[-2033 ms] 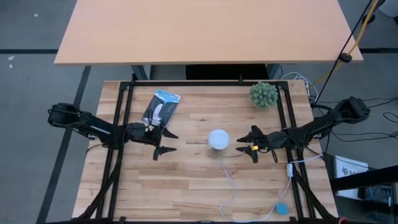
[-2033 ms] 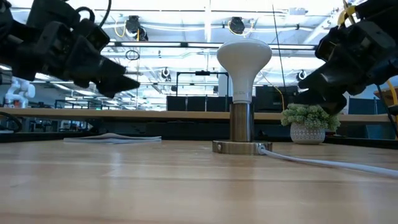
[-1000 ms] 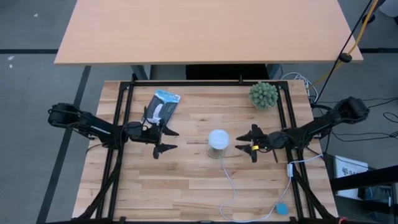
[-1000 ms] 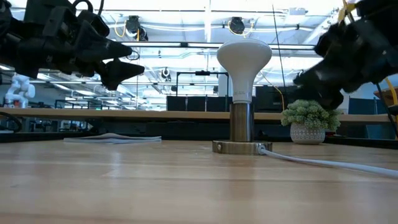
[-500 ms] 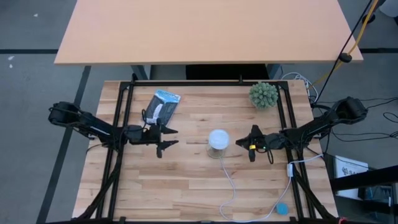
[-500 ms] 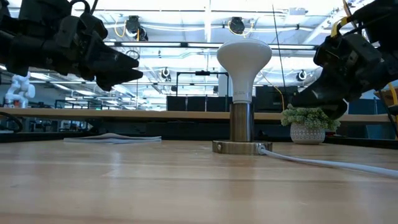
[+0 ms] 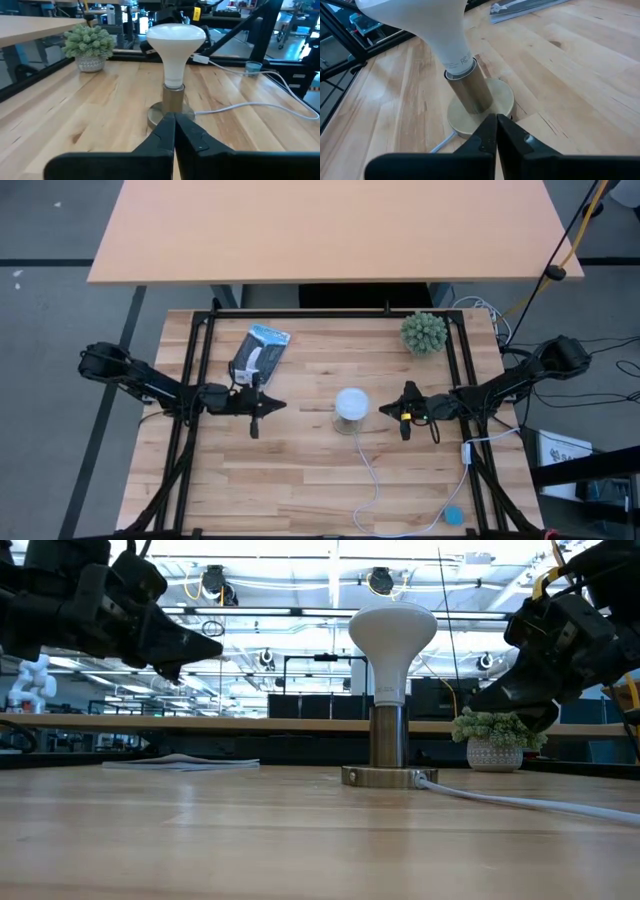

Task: Screw lightbulb
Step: Remove the white lightbulb from the gold lamp

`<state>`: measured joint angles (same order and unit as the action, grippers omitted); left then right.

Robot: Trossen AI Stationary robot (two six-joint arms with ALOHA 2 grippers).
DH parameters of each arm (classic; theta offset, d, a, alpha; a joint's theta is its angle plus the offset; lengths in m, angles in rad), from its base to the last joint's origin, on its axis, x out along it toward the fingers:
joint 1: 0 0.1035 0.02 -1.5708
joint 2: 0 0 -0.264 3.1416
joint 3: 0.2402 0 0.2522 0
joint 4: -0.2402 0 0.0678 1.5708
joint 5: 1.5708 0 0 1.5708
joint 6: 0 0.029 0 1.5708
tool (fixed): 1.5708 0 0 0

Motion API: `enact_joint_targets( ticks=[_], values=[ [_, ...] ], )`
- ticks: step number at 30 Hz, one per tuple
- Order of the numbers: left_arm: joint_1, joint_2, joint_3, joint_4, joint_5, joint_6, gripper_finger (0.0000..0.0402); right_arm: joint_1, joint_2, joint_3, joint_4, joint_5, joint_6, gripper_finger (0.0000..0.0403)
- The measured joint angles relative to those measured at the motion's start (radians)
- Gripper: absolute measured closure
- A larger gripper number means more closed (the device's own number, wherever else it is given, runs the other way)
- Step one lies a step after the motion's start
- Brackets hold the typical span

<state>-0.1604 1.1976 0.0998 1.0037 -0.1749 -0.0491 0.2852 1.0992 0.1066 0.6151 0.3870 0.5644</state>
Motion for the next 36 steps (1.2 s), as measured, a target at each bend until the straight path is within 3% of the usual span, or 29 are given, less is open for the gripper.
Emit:
enact_joint_targets(
  ticks=[11,22,28,36],
  values=[
    [0.000,0.028,0.002,0.000,0.000,-0.058,0.0400,0.000,0.000,0.000,0.000,0.006,-0.009,0.0399],
    [0.000,0.312,0.157,0.001,0.011,-0.054,0.0401,-0.009,0.000,0.000,0.001,0.009,-0.139,0.0399],
    [0.014,0.409,0.237,0.002,0.013,-0.015,0.0401,-0.018,0.000,0.000,0.001,0.009,-0.052,0.0399],
    [0.083,0.416,0.263,0.004,0.021,0.010,0.0401,0.037,0.000,0.000,-0.028,0.000,0.082,0.0400]
  ],
)
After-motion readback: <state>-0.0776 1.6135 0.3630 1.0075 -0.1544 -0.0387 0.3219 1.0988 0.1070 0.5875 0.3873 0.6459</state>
